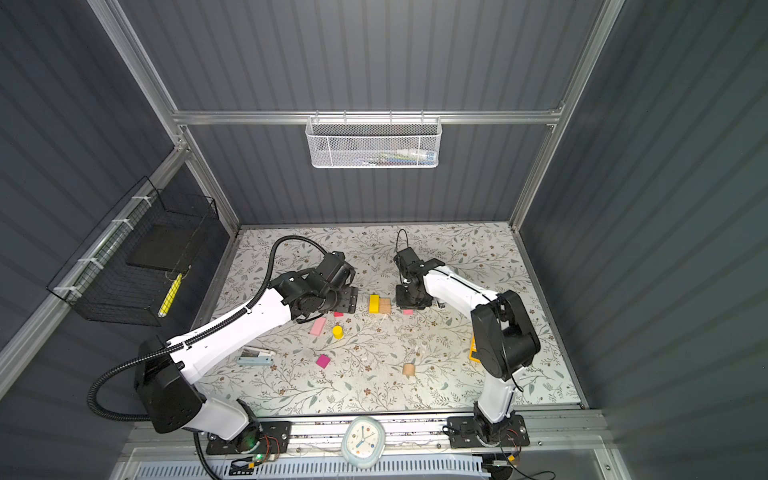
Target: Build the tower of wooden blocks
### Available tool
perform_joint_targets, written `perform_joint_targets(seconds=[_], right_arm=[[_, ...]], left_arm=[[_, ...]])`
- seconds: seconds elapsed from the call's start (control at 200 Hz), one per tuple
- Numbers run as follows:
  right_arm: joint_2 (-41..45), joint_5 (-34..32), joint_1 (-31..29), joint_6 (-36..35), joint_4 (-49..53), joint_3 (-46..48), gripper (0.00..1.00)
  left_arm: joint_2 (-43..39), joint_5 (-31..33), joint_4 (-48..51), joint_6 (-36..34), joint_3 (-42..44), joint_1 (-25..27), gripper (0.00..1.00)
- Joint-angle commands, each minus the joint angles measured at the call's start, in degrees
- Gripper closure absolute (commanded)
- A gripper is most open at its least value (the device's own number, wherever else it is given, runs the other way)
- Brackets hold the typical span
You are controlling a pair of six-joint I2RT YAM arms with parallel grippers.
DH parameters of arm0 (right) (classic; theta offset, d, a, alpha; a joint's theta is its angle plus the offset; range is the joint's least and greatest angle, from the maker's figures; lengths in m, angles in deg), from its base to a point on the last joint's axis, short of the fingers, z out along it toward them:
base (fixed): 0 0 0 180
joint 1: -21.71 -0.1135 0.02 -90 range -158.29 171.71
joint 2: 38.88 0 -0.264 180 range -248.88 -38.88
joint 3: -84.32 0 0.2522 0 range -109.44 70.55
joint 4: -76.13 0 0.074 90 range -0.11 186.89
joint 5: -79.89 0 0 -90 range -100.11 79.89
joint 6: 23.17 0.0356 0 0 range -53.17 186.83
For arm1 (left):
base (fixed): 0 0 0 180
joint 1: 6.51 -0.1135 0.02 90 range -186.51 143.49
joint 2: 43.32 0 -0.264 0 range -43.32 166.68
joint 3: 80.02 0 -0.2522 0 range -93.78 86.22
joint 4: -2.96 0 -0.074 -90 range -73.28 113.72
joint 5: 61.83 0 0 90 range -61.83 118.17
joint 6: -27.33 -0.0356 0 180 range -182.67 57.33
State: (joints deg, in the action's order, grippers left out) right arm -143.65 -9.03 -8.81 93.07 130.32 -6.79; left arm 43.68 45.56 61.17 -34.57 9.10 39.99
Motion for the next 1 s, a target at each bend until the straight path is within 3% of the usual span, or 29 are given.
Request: perform_joint_targets(seconds=[0.0, 0.265, 0.991], right_arm=[[-2.63, 1.22, -1.27, -1.19, 2.18, -3.71, 0.70], [-8.01, 1.97, -3.17, -2.07, 3.81, -10.39, 0.70], [-13.52, 3.49, -4.79, 0.56, 2.59, -14.61, 0.67]], left_arm=[[-0.30, -1.15, -0.06, 1.08, 0.81, -0.24, 0.20], [-1.55, -2.08, -1.01, 2.48, 2.24, -0.23, 0.20], [-2.45, -3.93, -1.79, 3.21, 3.88, -0.18, 0.20]])
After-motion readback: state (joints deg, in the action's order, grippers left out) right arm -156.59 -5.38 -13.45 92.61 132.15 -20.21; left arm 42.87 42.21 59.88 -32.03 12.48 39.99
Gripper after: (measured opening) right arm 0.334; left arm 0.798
